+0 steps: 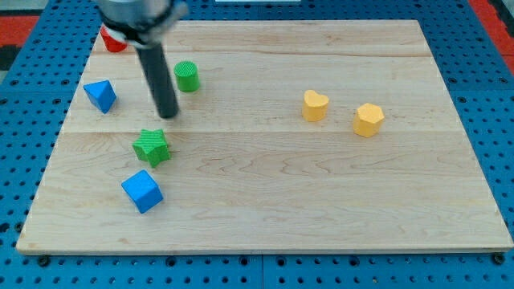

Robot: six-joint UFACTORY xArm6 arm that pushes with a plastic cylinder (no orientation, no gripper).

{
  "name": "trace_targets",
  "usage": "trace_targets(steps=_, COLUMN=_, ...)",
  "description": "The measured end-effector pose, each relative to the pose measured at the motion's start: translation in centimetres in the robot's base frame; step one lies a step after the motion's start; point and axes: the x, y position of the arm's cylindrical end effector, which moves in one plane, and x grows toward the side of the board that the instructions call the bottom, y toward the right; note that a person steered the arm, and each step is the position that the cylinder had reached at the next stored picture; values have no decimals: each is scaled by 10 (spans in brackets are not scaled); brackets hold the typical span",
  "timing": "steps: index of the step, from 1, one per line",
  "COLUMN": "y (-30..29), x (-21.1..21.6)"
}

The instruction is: Push the green blocks to the bottom center on the board

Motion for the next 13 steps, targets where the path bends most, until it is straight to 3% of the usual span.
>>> trace_targets(steps=1, y=66, x=77)
trace_targets(steps=2, y=15, x=153)
trace_targets(steps=3, y=-43, x=155)
trace_targets(steps=5, y=-79, x=49)
trace_targets(steps=6, y=-94, x=19)
trace_targets(steps=7, y=-94, x=61)
trace_targets(steps=9, y=-122, x=-6)
trace_targets(steps=11, y=-33, x=27)
trace_targets(steps=13, y=4, x=-7)
